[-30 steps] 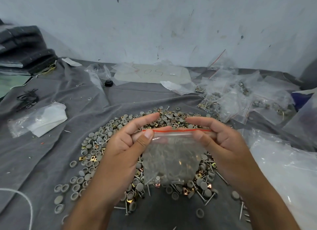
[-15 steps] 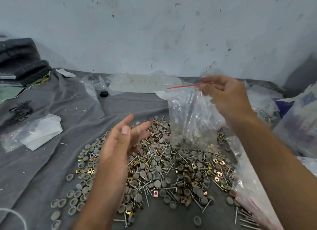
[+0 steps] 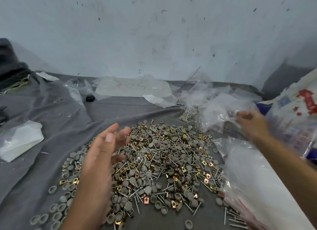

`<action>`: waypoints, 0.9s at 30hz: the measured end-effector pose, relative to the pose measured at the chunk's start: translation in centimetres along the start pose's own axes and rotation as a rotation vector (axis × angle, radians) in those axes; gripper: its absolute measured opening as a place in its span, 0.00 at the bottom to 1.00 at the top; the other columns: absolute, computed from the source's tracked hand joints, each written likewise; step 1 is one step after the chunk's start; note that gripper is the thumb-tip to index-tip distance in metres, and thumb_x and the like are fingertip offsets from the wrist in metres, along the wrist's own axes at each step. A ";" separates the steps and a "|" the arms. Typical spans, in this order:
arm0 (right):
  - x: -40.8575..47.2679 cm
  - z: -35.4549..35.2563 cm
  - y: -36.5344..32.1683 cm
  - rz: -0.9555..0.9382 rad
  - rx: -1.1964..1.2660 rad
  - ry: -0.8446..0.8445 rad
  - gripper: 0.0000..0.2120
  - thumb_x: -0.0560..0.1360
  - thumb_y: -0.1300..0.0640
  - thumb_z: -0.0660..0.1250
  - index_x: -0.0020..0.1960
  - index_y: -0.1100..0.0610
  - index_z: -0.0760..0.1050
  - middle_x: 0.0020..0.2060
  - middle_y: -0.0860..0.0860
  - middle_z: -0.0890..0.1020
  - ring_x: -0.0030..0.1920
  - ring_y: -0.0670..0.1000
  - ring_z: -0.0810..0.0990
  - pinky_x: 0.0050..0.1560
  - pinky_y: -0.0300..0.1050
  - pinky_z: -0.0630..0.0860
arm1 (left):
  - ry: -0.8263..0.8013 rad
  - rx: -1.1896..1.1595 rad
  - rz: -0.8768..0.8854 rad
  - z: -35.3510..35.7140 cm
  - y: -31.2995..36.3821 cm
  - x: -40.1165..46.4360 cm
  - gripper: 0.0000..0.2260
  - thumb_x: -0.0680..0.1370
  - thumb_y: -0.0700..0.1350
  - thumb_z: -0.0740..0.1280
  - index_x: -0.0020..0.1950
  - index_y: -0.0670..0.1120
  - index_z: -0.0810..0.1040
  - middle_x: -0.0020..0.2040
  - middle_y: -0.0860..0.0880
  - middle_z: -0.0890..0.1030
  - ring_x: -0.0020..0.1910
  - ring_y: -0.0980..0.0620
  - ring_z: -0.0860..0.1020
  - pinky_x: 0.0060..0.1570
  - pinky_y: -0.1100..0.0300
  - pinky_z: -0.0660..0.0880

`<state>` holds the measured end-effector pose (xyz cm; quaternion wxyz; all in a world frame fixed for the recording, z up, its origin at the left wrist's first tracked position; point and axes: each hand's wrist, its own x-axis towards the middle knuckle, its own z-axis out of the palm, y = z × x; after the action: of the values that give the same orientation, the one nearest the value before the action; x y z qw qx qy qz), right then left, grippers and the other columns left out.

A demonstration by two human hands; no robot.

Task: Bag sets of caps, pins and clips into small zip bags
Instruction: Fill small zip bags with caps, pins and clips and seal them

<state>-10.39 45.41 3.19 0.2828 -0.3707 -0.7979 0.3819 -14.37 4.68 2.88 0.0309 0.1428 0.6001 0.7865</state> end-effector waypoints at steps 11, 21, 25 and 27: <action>-13.9 -5.8 8.4 -0.209 -0.709 -0.255 0.13 0.74 0.53 0.77 0.44 0.36 0.76 0.51 0.37 0.83 0.54 0.47 0.82 0.56 0.48 0.76 | -0.041 0.089 0.018 1.6 -0.3 -0.7 0.26 0.65 0.78 0.62 0.57 0.69 0.78 0.60 0.60 0.82 0.58 0.58 0.80 0.55 0.46 0.73; -11.1 -8.4 4.7 -0.167 -0.102 0.048 0.11 0.72 0.60 0.77 0.47 0.45 0.82 0.41 0.35 0.85 0.42 0.37 0.84 0.44 0.31 0.79 | -0.077 0.102 0.013 2.0 -1.1 -0.6 0.17 0.69 0.69 0.62 0.53 0.67 0.81 0.59 0.59 0.82 0.58 0.55 0.80 0.58 0.41 0.73; -9.4 -7.8 3.0 -0.070 0.078 -0.034 0.14 0.73 0.67 0.75 0.52 0.51 0.80 0.43 0.45 0.87 0.45 0.45 0.86 0.39 0.33 0.82 | -0.114 0.129 -0.008 2.5 -0.9 -1.0 0.17 0.68 0.69 0.61 0.51 0.67 0.80 0.58 0.61 0.82 0.57 0.60 0.80 0.57 0.45 0.73; -9.1 -7.2 2.5 -0.015 0.093 -0.046 0.15 0.71 0.66 0.77 0.53 0.52 0.79 0.47 0.46 0.85 0.46 0.48 0.86 0.37 0.36 0.81 | -0.105 0.136 -0.006 2.6 -0.9 -1.0 0.14 0.70 0.66 0.62 0.52 0.66 0.80 0.58 0.61 0.82 0.56 0.61 0.80 0.55 0.47 0.73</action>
<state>0.93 42.05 3.52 0.2843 -0.3422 -0.7883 0.4250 -12.85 7.18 2.45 0.0552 0.1837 0.6499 0.7354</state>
